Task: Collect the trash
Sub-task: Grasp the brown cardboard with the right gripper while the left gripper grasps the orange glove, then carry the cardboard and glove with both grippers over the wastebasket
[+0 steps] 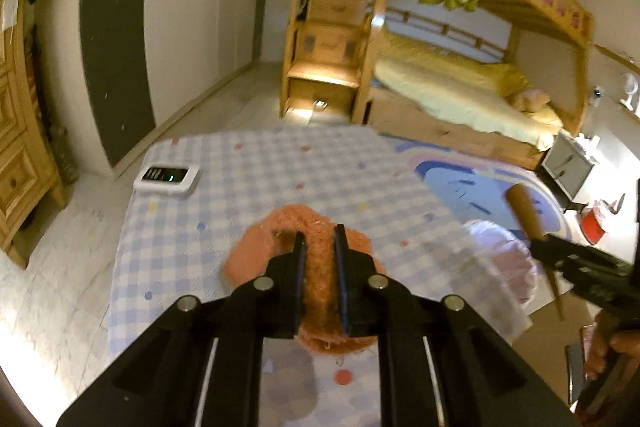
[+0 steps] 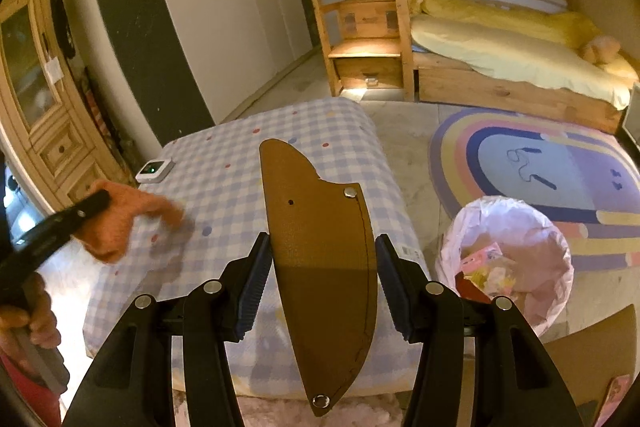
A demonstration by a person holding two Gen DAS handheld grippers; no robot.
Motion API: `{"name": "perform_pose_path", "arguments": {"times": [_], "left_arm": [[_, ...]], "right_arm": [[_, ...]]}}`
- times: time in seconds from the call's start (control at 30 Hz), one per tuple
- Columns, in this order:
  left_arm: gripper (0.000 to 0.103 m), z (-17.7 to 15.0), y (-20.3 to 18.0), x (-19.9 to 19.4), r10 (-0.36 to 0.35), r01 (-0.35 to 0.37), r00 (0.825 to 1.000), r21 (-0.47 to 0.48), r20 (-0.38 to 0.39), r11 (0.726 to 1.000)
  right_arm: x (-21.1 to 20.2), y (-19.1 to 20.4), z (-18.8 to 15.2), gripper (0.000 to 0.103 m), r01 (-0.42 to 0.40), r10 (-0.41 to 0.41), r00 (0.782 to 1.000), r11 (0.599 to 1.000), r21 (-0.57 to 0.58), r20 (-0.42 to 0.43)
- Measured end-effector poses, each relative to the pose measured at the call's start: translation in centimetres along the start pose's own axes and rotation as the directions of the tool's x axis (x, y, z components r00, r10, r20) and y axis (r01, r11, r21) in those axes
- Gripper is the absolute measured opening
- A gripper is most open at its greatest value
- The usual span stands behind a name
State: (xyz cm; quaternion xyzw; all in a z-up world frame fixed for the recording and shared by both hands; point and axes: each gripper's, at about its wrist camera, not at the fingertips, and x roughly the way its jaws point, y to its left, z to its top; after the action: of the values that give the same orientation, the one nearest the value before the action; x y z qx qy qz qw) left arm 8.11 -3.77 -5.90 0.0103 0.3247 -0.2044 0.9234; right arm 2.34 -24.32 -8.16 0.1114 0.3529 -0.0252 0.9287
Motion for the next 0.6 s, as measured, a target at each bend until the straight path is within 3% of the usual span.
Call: {"name": "perform_pose_path", "arguments": {"times": [0.17,0.3,0.6], "left_arm": [[0.011,0.3,-3.6,-0.5,-0.055,0.054,0.998,0.053,0.016,0.997],[0.011,-0.4,-6.9,0.6,-0.098,0.099,0.995,0.11,-0.016,0.989],[0.011,-0.8,-15.1,3.6,-0.194,0.205,0.979,0.244,-0.068,0.948]], "right_arm": [[-1.4,-1.1,-0.5,0.053,0.01,-0.01,1.0,1.0,0.02,0.019],[-2.8,-2.6,-0.9,0.053,0.038,-0.04,0.999,0.999,0.037,0.036],[-5.3,-7.9,-2.3,0.053,0.152,-0.158,0.986,0.983,0.101,0.054]]}}
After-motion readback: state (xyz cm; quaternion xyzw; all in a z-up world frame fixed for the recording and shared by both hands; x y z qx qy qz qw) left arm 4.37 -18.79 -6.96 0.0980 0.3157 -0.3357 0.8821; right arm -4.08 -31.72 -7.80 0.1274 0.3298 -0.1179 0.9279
